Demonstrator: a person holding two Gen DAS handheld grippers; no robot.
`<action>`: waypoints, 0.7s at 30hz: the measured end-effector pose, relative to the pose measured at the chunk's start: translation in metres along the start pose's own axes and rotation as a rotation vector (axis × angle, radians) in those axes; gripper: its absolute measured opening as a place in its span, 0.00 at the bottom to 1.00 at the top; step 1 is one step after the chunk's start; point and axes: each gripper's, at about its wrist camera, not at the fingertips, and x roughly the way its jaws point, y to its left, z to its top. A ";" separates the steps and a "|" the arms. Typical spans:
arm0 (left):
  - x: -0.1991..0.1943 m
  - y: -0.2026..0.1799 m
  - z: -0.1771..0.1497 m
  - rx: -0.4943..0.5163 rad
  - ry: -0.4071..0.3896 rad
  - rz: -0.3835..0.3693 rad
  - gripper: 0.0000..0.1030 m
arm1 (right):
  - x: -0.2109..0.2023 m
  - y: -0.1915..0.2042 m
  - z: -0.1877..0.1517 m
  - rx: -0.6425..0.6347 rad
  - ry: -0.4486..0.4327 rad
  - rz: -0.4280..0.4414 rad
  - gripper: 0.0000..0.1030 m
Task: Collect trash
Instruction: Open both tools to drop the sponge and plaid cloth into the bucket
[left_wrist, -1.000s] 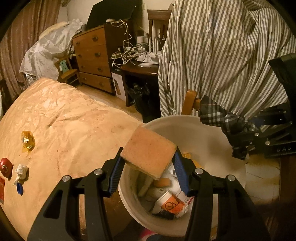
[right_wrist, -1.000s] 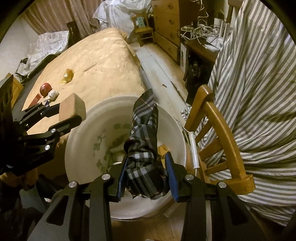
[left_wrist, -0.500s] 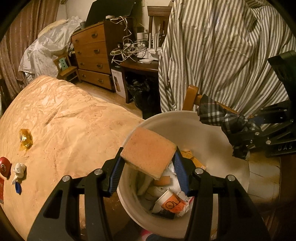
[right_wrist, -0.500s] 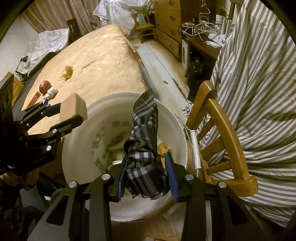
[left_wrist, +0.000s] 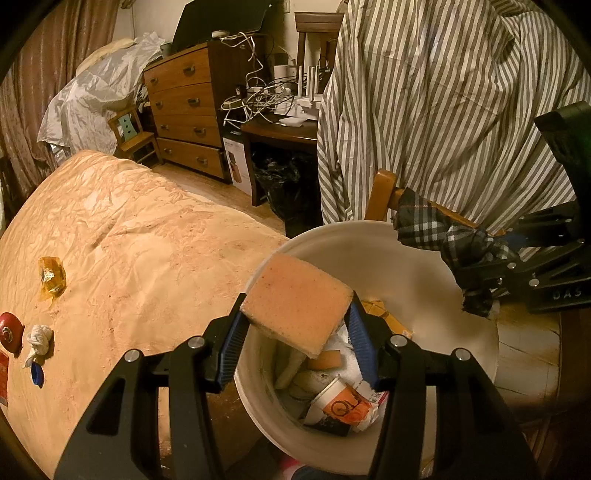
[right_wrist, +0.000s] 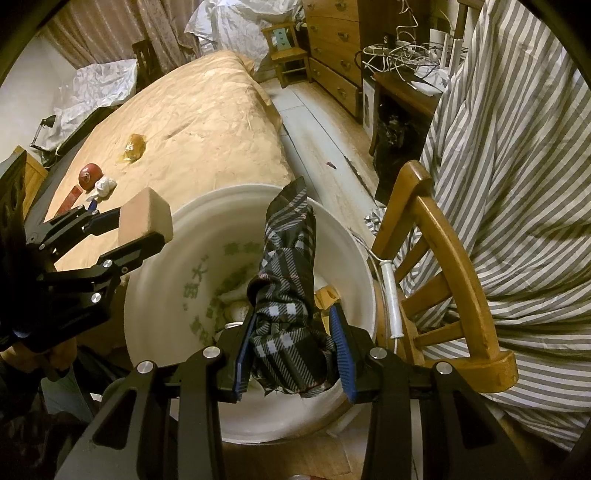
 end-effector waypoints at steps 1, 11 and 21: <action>0.001 0.001 0.000 0.000 0.002 0.001 0.50 | 0.000 0.001 0.000 0.001 -0.002 0.000 0.39; -0.002 0.011 -0.003 -0.014 -0.007 0.023 0.78 | -0.001 0.003 0.001 0.020 -0.034 0.027 0.49; -0.007 0.012 -0.003 -0.019 -0.018 0.019 0.78 | -0.008 0.010 0.000 0.007 -0.043 0.030 0.49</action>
